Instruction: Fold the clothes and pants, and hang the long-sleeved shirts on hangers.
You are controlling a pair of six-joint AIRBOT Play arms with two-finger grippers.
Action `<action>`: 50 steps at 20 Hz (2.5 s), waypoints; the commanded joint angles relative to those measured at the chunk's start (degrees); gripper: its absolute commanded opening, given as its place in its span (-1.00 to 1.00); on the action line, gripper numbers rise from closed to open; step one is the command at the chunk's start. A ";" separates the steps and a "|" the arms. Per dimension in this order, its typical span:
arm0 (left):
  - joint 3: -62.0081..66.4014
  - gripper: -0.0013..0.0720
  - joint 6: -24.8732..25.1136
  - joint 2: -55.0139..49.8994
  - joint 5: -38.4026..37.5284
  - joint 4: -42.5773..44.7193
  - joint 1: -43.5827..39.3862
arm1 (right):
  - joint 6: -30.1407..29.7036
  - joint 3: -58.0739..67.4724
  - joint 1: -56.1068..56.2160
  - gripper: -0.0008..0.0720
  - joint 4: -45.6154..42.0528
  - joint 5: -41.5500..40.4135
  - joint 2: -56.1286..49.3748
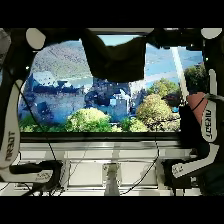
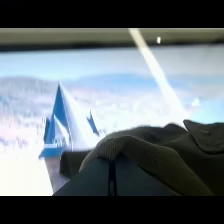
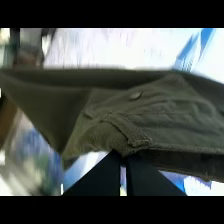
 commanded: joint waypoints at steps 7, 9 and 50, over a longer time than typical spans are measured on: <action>-45.55 -0.95 1.53 36.50 -6.49 5.44 0.22 | -2.36 -42.29 5.70 -0.91 -3.67 5.90 22.32; -54.77 -0.95 0.07 44.17 -8.96 5.42 0.22 | -0.13 -54.23 7.43 -0.91 -3.65 5.62 26.95; -30.34 0.82 0.94 3.19 31.91 -3.23 -3.48 | 4.74 -42.84 -4.17 0.57 -5.27 -15.78 6.58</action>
